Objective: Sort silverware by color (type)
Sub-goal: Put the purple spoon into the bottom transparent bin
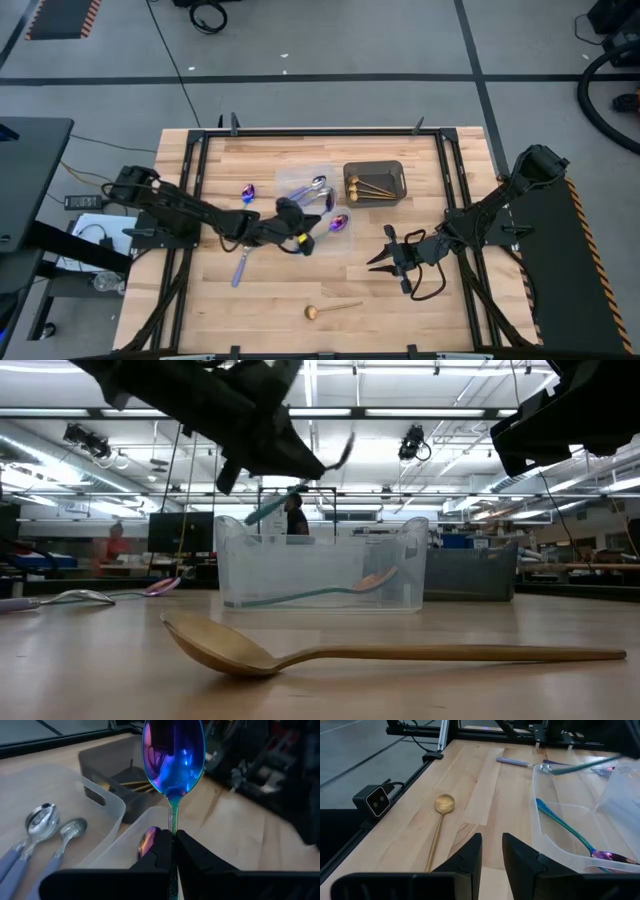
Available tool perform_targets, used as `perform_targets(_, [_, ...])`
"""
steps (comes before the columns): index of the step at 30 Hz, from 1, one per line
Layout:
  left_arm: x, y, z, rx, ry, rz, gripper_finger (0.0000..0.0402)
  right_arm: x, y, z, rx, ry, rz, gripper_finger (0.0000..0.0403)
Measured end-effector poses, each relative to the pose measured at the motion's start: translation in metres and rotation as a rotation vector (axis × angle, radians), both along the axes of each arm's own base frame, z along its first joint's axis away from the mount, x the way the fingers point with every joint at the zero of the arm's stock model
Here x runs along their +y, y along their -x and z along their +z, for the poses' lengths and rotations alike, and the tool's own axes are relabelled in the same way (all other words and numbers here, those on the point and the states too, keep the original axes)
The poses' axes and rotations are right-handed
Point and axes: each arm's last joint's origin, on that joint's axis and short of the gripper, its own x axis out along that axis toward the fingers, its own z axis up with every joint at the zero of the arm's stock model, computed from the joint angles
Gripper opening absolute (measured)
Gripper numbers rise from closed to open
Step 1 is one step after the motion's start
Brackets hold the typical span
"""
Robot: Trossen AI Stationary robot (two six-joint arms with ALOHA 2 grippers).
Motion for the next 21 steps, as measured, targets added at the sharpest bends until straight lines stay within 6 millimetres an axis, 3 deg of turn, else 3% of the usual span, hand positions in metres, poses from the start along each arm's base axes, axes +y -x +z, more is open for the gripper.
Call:
perform_targets(10, [-0.008, -0.032, -0.007, 0.212, -0.105, -0.130, 0.0018, 0.000, 0.000, 0.000, 0.002, -0.003, 0.000, 0.0086])
perform_targets(21, [-0.008, -0.030, -0.018, 0.332, -0.099, -0.121, 0.0020, 0.000, 0.000, 0.000, 0.006, -0.003, 0.003, 0.0086])
